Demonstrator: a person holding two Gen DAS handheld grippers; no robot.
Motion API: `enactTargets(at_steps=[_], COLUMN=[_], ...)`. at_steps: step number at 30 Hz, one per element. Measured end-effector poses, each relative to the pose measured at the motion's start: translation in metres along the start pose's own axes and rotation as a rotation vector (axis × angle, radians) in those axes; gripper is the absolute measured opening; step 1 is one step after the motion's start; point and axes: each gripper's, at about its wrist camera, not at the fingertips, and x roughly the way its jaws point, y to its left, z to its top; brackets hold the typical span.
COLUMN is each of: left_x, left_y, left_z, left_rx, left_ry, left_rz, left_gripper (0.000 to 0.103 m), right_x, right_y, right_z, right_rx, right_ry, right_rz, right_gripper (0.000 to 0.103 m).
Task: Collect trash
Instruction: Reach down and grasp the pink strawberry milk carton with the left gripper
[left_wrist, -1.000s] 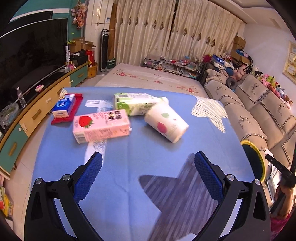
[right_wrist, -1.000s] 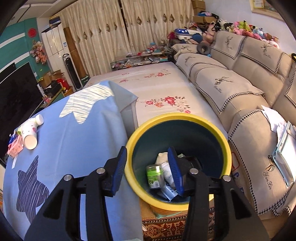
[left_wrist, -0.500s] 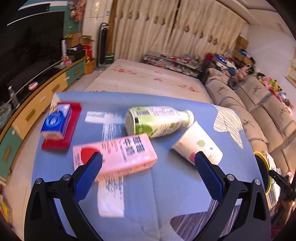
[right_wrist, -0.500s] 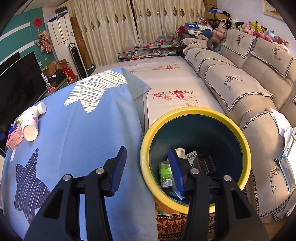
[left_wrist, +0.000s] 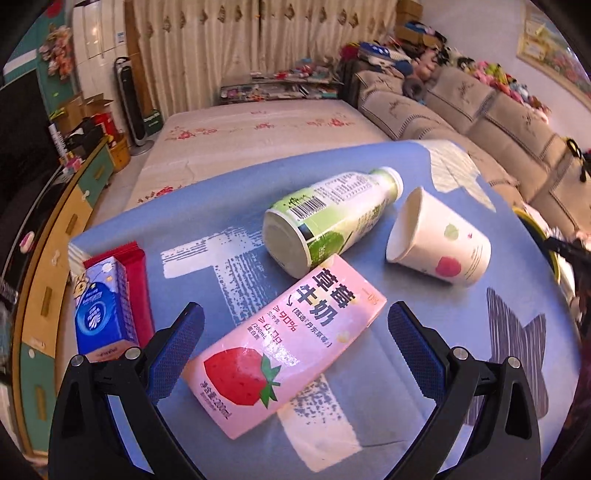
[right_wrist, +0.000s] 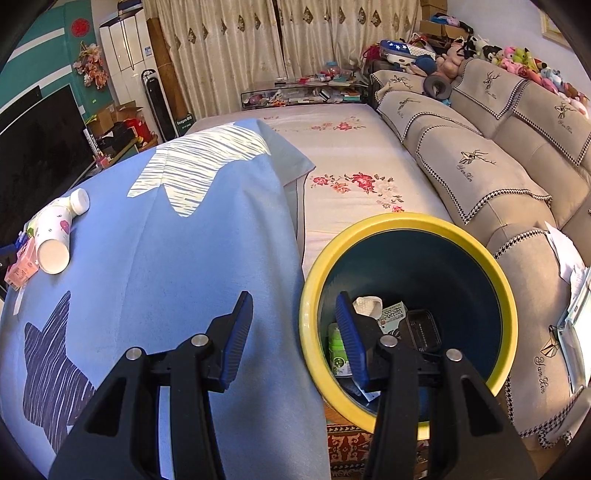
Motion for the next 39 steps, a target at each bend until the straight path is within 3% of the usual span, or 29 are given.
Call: enactTargets(at_steps=[6, 11, 14, 18, 26, 30, 35, 39], left_x=[0.010, -0.015, -0.014, -0.003, 0.014, 0.024, 0.024, 0.024], left_y=[-0.001, -0.043, -0.070, -0.081, -0.068, -0.065, -0.064, -0.065], left_z=[-0.001, -0.019, -0.025, -0.021, -0.022, -0.025, -0.027, -0.027], left_rx=[0.041, 0.094, 0.131, 0.081, 0.054, 0.050, 0.041, 0.025], left_ry=[0.093, 0.109, 0.117, 0.120, 0.115, 0.140, 0.134, 0.126], left_rz=[-0.046, -0.137, -0.005, 0.135, 0.150, 0.143, 0.122, 0.074], left_gripper=[0.098, 0.098, 0.098, 0.098, 0.097, 0.080, 0.071, 0.051], right_x=[-0.001, -0.009, -0.016, -0.024, -0.034, -0.034, -0.031, -0.034], right_y=[0.006, 0.006, 0.006, 0.006, 0.002, 0.005, 0.016, 0.021], right_z=[0.001, -0.003, -0.004, -0.007, -0.010, -0.010, -0.010, -0.010], right_rx=[-0.013, -0.016, -0.013, -0.012, -0.012, -0.011, -0.031, -0.041], right_ry=[0.004, -0.009, -0.022, -0.033, -0.037, -0.034, -0.024, -0.029], right_rz=[0.010, 0.022, 0.032, 0.046, 0.033, 0.032, 0.045, 0.054], right_gripper=[0.045, 0.045, 0.045, 0.045, 0.046, 0.046, 0.046, 0.046])
